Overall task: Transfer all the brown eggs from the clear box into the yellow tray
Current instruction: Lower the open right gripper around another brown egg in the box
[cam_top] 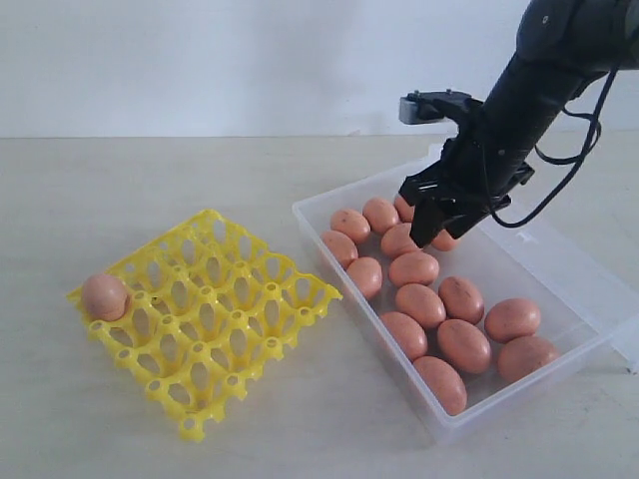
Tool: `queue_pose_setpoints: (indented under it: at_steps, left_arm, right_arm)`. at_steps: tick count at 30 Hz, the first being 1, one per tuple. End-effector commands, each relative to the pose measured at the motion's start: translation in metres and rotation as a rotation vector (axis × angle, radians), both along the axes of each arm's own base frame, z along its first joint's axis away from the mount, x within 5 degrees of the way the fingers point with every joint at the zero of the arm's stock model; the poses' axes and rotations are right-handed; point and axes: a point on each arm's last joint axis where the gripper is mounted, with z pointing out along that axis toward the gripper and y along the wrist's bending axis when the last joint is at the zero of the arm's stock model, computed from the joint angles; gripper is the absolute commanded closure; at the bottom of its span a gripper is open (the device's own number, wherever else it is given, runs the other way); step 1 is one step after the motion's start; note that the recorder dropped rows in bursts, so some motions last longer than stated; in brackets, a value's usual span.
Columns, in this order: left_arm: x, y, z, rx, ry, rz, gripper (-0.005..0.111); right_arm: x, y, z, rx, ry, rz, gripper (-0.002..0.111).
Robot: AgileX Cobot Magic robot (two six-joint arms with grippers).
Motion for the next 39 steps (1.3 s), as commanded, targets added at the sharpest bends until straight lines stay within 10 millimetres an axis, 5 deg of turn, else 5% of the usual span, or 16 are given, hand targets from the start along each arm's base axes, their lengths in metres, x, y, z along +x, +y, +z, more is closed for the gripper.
queue_pose_setpoints:
  at_steps: [1, 16, 33, 39]
  left_arm:
    - [0.0, 0.0, 0.0, -0.004, -0.007, 0.002, 0.103]
    - [0.0, 0.0, 0.0, -0.004, -0.007, 0.002, 0.103]
    - [0.0, 0.0, 0.0, -0.004, -0.007, 0.002, 0.103]
    - [0.0, 0.0, 0.0, -0.004, -0.007, 0.002, 0.103]
  right_arm:
    - [0.006, -0.003, -0.019, -0.004, 0.035, -0.022, 0.056]
    - [-0.01, -0.006, -0.001, -0.031, 0.143, -0.049, 0.056]
    - [-0.004, -0.014, -0.003, -0.107, 0.098, -0.159, 0.056]
    - [-0.004, -0.011, -0.018, -0.085, 0.165, -0.163, 0.056]
